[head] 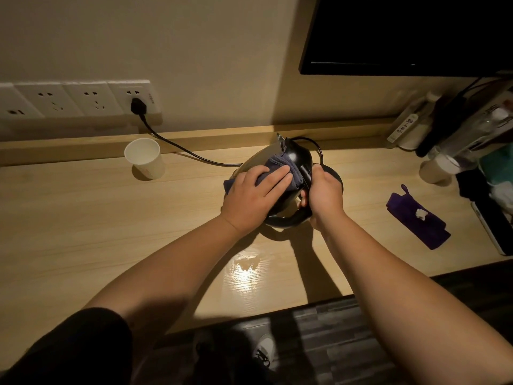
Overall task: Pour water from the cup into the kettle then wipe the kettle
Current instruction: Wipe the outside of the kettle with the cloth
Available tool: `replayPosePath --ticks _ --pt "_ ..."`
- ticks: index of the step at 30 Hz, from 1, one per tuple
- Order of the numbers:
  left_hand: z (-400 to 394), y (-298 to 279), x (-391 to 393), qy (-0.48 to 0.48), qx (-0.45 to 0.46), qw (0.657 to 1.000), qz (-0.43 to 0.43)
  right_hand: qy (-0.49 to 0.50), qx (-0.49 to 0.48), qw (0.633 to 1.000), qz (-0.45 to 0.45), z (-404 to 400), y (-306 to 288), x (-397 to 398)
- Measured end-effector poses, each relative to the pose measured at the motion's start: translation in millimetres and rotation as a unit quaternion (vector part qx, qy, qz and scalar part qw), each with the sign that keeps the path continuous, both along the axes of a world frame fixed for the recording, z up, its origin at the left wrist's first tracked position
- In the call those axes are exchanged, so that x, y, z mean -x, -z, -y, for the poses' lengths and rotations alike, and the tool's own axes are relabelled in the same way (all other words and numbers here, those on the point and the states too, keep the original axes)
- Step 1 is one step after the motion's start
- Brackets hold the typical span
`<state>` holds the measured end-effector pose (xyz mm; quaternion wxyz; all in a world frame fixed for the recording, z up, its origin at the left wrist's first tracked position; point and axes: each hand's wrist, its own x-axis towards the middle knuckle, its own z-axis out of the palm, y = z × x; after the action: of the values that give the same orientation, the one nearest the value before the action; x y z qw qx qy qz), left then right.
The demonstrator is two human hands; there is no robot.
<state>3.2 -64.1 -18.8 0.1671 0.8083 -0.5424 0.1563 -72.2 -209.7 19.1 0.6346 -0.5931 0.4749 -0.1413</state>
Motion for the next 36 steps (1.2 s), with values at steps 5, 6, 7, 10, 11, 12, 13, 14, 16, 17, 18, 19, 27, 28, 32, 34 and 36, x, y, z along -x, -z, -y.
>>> replayPosePath --ticks 5,6,7,10,11,12,13,14,16,17,18,19,27,28,32,34,36 --pt "-7 5 4 0.001 -0.023 1.000 -0.003 0.004 0.002 1.000 -0.002 -3 -1 -3" --pt "-11 9 5 0.007 -0.031 0.999 -0.003 0.000 0.007 1.000 -0.004 -3 -2 -4" --pt "-16 13 6 0.011 -0.040 0.999 -0.001 -0.004 0.011 1.000 -0.005 -3 -3 -5" --pt "-32 26 10 0.011 -0.060 0.998 -0.008 -0.007 0.010 1.000 -0.001 -4 -6 -8" --pt "-37 31 11 0.011 -0.066 0.998 -0.014 -0.004 0.009 1.000 0.000 -5 -6 -8" --pt "-42 35 13 0.008 -0.074 0.997 -0.024 0.000 0.008 1.000 -0.001 -5 -7 -9" --pt "-48 40 15 0.000 -0.086 0.996 -0.037 0.003 0.008 1.000 -0.001 -5 -7 -9" --pt "-53 43 16 -0.010 -0.100 0.994 -0.053 0.005 0.009 1.000 -0.004 -5 -7 -10" --pt "-62 50 18 -0.027 -0.113 0.990 -0.078 0.004 0.022 1.000 -0.010 -6 -7 -10" --pt "-65 53 19 -0.033 -0.112 0.989 -0.087 0.003 0.030 0.999 -0.013 -7 -6 -11" --pt "-67 56 20 -0.044 -0.108 0.988 -0.098 0.002 0.037 0.999 -0.016 -8 -6 -11" --pt "-68 58 21 -0.060 -0.102 0.987 -0.112 0.002 0.043 0.999 -0.018 -8 -6 -11" --pt "-61 20 7 -0.250 0.112 0.920 -0.279 -0.019 0.125 0.991 -0.033 -7 -4 -6" --pt "-54 10 8 -0.237 0.137 0.919 -0.285 -0.021 0.122 0.992 -0.032 -9 -4 -7" --pt "-19 -18 16 -0.234 0.224 0.869 -0.374 -0.014 0.123 0.992 -0.037 -14 -2 -7" --pt "-7 -22 16 -0.259 0.256 0.833 -0.416 -0.010 0.125 0.991 -0.037 -16 -1 -7" --pt "-3 -28 13 -0.250 0.264 0.844 -0.393 -0.012 0.132 0.990 -0.036 -19 1 -6"
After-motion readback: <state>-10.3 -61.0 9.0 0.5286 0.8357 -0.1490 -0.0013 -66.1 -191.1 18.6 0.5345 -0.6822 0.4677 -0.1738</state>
